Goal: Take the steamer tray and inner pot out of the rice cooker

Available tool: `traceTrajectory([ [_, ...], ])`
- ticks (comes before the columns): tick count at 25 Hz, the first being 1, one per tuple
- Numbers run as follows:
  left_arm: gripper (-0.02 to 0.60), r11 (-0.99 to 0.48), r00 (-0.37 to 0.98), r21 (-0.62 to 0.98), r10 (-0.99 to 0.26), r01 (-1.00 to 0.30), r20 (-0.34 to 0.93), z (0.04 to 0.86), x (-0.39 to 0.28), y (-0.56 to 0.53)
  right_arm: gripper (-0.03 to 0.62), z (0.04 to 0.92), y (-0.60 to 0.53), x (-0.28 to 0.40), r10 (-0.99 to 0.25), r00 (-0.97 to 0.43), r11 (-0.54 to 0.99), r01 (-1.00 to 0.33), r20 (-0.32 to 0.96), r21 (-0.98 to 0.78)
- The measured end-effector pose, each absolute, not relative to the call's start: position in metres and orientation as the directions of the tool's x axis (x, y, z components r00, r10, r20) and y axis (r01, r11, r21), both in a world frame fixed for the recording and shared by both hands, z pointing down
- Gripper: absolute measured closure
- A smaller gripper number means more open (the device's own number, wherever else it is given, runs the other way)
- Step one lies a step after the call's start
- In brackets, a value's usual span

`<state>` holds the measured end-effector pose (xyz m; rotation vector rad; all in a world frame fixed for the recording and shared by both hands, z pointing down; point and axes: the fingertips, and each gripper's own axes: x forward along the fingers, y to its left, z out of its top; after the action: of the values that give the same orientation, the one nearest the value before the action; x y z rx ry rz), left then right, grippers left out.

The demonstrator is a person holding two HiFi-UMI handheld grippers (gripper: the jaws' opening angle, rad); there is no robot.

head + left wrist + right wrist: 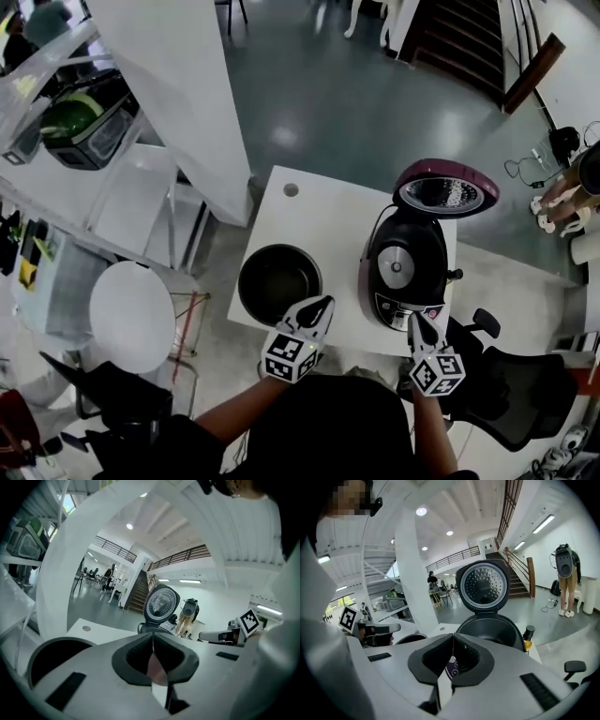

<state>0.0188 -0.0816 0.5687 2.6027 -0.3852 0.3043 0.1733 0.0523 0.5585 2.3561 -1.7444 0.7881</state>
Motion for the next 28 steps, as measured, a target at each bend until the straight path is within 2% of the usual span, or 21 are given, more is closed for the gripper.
traceTrajectory([
  [7, 0.572, -0.856, 0.929, 0.38, -0.268, -0.351, 0.254, 0.535, 0.055, -0.017, 0.592, 0.531, 0.107, 0.186, -0.907, 0.174, -0.271, -0.939, 0.384, -0.213],
  [15, 0.572, -0.874, 0.922, 0.317, -0.302, -0.37, 0.245, 0.519, 0.072, 0.071, 0.592, 0.508, 0.196, 0.24, -0.914, 0.238, -0.301, -0.941, 0.328, -0.157],
  [19, 0.572, -0.872, 0.905, 0.271, -0.346, -0.407, 0.246, 0.524, 0.068, 0.099, 0.592, 0.51, 0.24, 0.261, -0.908, 0.28, -0.331, -0.935, 0.312, -0.127],
  [28, 0.572, -0.824, 0.855, 0.239, -0.468, -0.514, 0.224, 0.508, 0.046, 0.133, 0.593, 0.512, 0.284, 0.257, -0.932, 0.235, -0.277, -0.952, 0.277, -0.127],
])
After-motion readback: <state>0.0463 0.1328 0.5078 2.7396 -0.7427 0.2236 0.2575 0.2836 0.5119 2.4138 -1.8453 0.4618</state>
